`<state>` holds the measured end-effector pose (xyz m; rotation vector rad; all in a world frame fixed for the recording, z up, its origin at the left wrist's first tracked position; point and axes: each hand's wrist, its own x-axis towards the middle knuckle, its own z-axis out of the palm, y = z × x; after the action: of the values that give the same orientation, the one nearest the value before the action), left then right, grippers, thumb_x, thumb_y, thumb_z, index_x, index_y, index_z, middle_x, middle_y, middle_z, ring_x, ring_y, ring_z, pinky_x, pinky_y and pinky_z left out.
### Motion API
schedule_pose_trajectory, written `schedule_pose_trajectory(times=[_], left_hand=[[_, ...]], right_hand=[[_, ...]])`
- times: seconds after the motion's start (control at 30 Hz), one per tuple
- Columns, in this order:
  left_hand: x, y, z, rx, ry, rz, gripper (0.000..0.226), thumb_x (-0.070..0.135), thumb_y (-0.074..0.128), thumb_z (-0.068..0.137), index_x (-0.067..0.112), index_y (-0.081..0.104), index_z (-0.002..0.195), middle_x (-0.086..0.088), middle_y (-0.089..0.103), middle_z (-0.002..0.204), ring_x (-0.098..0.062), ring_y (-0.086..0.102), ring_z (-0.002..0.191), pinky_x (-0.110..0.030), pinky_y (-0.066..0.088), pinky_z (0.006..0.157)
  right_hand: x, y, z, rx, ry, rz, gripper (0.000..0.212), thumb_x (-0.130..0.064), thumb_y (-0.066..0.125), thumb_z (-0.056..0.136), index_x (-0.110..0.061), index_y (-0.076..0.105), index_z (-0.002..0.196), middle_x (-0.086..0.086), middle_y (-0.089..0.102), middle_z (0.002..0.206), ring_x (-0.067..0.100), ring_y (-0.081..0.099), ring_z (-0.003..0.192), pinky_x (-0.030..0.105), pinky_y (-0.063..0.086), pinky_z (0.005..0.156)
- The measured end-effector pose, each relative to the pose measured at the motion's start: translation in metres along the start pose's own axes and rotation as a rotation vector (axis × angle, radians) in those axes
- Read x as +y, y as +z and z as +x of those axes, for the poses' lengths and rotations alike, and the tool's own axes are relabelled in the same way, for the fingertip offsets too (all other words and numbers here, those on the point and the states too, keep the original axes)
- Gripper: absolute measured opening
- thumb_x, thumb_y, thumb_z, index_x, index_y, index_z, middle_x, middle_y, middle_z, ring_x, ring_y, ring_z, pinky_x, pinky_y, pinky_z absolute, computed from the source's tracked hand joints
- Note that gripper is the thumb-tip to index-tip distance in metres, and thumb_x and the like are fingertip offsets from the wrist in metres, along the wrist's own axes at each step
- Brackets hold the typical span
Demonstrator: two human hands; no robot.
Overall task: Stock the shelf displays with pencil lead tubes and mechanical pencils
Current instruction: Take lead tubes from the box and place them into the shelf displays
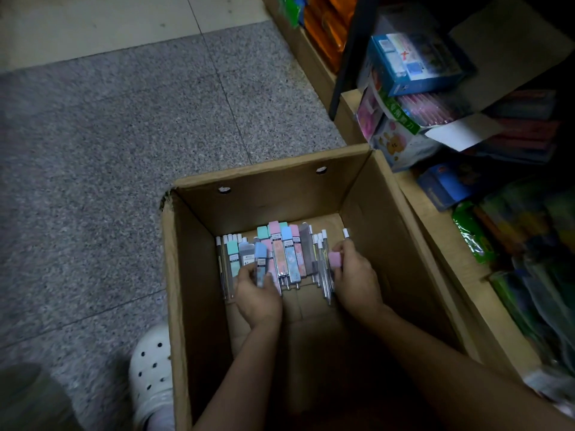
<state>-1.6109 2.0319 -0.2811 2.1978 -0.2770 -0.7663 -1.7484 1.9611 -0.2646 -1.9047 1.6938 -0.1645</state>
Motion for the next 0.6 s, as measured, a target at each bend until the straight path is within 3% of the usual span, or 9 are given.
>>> schedule_pose_trajectory(times=[0.13, 0.27, 0.33, 0.43, 0.53, 0.6], left_hand=[[0.025, -0.002, -0.017, -0.308, 0.037, -0.169, 0.028, 0.011, 0.061, 0.093, 0.006, 0.052, 0.120, -0.021, 0.061, 0.113, -0.032, 0.062, 0.103, -0.033, 0.050, 0.079], [0.079, -0.014, -0.042, -0.584, 0.191, -0.282, 0.025, 0.006, 0.055, 0.096, 0.016, 0.048, 0.117, -0.008, 0.064, 0.089, -0.008, 0.059, 0.066, -0.019, 0.049, 0.056], [0.115, -0.023, -0.054, -0.673, 0.359, -0.242, 0.029, 0.008, 0.053, 0.097, 0.022, 0.046, 0.121, -0.001, 0.061, 0.089, -0.002, 0.057, 0.067, -0.013, 0.047, 0.057], [0.170, -0.042, -0.079, -0.905, 0.516, -0.140, 0.034, 0.014, 0.046, 0.101, 0.031, 0.042, 0.130, -0.001, 0.056, 0.085, -0.010, 0.053, 0.065, -0.025, 0.046, 0.058], [0.206, -0.055, -0.109, -1.085, 0.579, -0.084, 0.027, 0.012, 0.041, 0.103, 0.026, 0.040, 0.126, -0.004, 0.051, 0.073, -0.012, 0.048, 0.055, -0.024, 0.042, 0.049], [0.220, -0.061, -0.128, -1.101, 0.626, -0.083, 0.025, 0.010, 0.040, 0.103, 0.017, 0.040, 0.126, -0.005, 0.052, 0.074, -0.012, 0.050, 0.059, -0.023, 0.044, 0.052]], right_hand=[[-0.014, -0.030, -0.015, 0.010, -0.006, 0.104, 0.025, -0.009, 0.058, 0.090, -0.023, 0.045, 0.106, -0.002, 0.063, 0.095, 0.018, 0.060, 0.086, 0.027, 0.044, 0.072], [-0.037, -0.081, -0.031, 0.050, -0.046, 0.323, 0.024, -0.003, 0.060, 0.086, -0.021, 0.050, 0.099, -0.003, 0.064, 0.087, 0.016, 0.063, 0.078, 0.028, 0.050, 0.071], [-0.049, -0.119, -0.040, 0.130, -0.081, 0.394, 0.028, 0.000, 0.064, 0.082, -0.022, 0.051, 0.094, -0.006, 0.063, 0.081, 0.005, 0.059, 0.065, 0.026, 0.051, 0.068], [-0.060, -0.182, -0.060, 0.281, -0.096, 0.473, 0.031, -0.003, 0.071, 0.079, -0.026, 0.052, 0.088, -0.009, 0.062, 0.076, 0.004, 0.060, 0.064, 0.021, 0.051, 0.065], [-0.058, -0.236, -0.091, 0.374, -0.102, 0.557, 0.029, -0.004, 0.073, 0.078, -0.026, 0.056, 0.086, 0.001, 0.069, 0.081, 0.017, 0.070, 0.071, 0.031, 0.059, 0.065], [-0.051, -0.263, -0.114, 0.421, -0.117, 0.560, 0.028, -0.005, 0.073, 0.080, -0.026, 0.056, 0.087, 0.002, 0.069, 0.081, 0.010, 0.069, 0.063, 0.024, 0.056, 0.055]])
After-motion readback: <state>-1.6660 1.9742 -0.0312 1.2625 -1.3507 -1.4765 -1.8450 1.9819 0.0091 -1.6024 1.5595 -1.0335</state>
